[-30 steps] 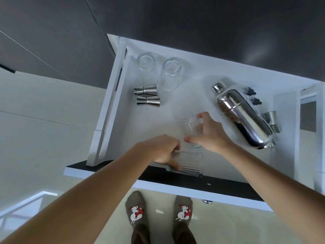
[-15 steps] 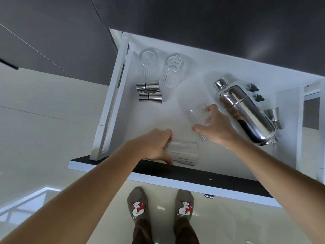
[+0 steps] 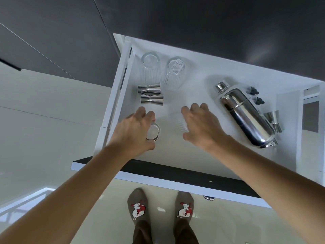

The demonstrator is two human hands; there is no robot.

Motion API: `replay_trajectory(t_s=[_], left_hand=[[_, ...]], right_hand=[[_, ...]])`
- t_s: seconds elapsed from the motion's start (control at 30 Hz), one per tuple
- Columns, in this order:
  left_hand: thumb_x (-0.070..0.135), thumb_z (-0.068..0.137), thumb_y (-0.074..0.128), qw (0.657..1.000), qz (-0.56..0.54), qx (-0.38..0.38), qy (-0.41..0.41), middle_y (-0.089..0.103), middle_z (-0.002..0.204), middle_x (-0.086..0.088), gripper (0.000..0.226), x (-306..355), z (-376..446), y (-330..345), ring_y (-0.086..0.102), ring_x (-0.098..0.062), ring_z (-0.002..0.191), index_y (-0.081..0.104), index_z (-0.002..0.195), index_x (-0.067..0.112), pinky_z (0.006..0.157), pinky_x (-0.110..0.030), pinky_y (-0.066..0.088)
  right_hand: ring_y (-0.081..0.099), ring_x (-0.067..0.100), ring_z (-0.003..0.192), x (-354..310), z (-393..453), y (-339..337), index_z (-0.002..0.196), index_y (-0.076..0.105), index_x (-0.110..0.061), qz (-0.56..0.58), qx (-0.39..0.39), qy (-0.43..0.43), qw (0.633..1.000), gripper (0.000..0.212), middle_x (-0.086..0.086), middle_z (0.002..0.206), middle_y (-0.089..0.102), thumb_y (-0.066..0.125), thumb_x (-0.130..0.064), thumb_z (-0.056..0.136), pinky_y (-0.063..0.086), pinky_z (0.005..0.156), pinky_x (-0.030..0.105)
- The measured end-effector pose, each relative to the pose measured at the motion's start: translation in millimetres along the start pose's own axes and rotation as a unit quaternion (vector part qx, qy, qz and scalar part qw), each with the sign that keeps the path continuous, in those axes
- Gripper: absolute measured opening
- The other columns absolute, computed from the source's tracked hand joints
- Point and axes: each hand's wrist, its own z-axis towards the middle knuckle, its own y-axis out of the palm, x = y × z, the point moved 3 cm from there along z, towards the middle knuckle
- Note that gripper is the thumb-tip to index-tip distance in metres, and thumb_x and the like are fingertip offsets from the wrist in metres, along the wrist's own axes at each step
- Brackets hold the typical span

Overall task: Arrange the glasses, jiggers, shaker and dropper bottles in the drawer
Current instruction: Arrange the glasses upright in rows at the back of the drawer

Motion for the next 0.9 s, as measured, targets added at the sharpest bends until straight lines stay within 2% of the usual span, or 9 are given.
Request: replay_trajectory(t_s=[0.13,0.2,0.3,0.37,0.43,0.5,0.6,0.73,0.9], left_hand=[[0.037,0.069,0.076,1.000,0.003,0.001,-0.005,0.048,0.112,-0.003,0.063,0.1,1.6,3.9,0.061,-0.022,0.088,0.048,0.122,0.019,0.067,-0.027,0.049],[0.045,0.067,0.079,1.000,-0.005,-0.019,0.004,0.048,0.114,-0.002,0.070,-1.6,3.1,4.6,0.060,-0.021,0.095,0.047,0.124,0.020,0.074,-0.029,0.051],[0.065,0.056,0.078,0.987,-0.114,-0.117,-0.012,0.048,0.123,0.003,0.093,-10.9,8.3,-8.6,0.051,-0.015,0.112,0.045,0.133,0.024,0.090,-0.031,0.047],[0.068,0.064,0.069,0.971,-0.212,-0.097,-0.050,0.050,0.128,0.003,0.089,-21.2,20.3,-26.7,0.050,-0.013,0.117,0.045,0.136,0.023,0.093,-0.028,0.042],[0.051,0.084,0.062,0.965,-0.247,0.029,-0.082,0.057,0.129,-0.003,0.060,-32.9,42.4,-38.1,0.056,-0.017,0.118,0.051,0.131,0.015,0.093,-0.029,0.044],[0.023,0.095,0.055,0.973,-0.193,0.101,-0.079,0.059,0.127,-0.012,0.036,-32.7,65.5,-37.0,0.059,-0.026,0.116,0.054,0.127,0.009,0.094,-0.031,0.044],[-0.005,0.089,0.049,0.990,-0.107,0.047,-0.076,0.053,0.127,-0.016,0.042,-27.7,93.7,-12.9,0.053,-0.034,0.116,0.050,0.130,0.006,0.093,-0.039,0.046],[-0.008,0.080,0.060,0.992,-0.049,0.023,-0.111,0.053,0.116,-0.016,0.038,-34.4,107.1,2.2,0.053,-0.033,0.107,0.055,0.115,0.005,0.082,-0.042,0.052],[-0.010,0.080,0.061,0.994,-0.006,0.015,-0.112,0.052,0.115,-0.016,0.040,-37.1,107.2,11.7,0.054,-0.034,0.106,0.054,0.117,0.004,0.076,-0.038,0.048]], right_hand=[[0.047,0.031,0.104,-10.4,0.1,10.2,0.110,0.049,-0.010,-0.023,0.003,-0.028,0.999,0.042,0.011,0.110,0.054,0.072,-0.017,0.075,0.035,0.062,0.030],[0.048,0.031,0.105,-10.5,2.0,10.4,0.113,0.049,-0.011,-0.024,-0.005,-0.036,0.999,0.047,0.011,0.112,0.055,0.072,-0.027,0.075,0.037,0.066,0.031],[0.046,0.031,0.114,-3.1,7.4,1.8,0.125,0.049,-0.019,0.039,-0.064,-0.026,0.997,0.074,0.009,0.118,0.057,0.061,-0.067,0.071,0.042,0.088,0.040],[0.049,0.030,0.119,1.1,15.6,-12.2,0.127,0.052,-0.022,0.164,-0.061,0.004,0.985,0.077,0.007,0.122,0.060,0.051,-0.075,0.071,0.042,0.099,0.043],[0.058,0.025,0.113,4.9,32.9,-23.1,0.118,0.061,-0.021,0.258,0.027,0.018,0.966,0.054,0.006,0.118,0.066,0.058,-0.060,0.081,0.043,0.097,0.031],[0.062,0.022,0.106,3.0,54.8,-25.1,0.110,0.065,-0.019,0.263,0.071,0.016,0.962,0.034,0.006,0.114,0.068,0.066,-0.040,0.084,0.041,0.087,0.025],[0.062,0.025,0.103,-9.5,83.0,-10.5,0.108,0.067,-0.019,0.268,0.005,0.005,0.963,0.034,0.007,0.111,0.066,0.075,-0.030,0.077,0.044,0.084,0.027],[0.063,0.025,0.100,-18.4,102.0,5.7,0.108,0.069,-0.020,0.272,-0.036,0.010,0.962,0.041,0.008,0.109,0.065,0.081,-0.024,0.069,0.051,0.085,0.031],[0.060,0.023,0.102,-9.4,105.7,9.0,0.106,0.069,-0.017,0.226,-0.054,-0.005,0.973,0.042,0.007,0.104,0.067,0.083,-0.026,0.067,0.050,0.088,0.034]])
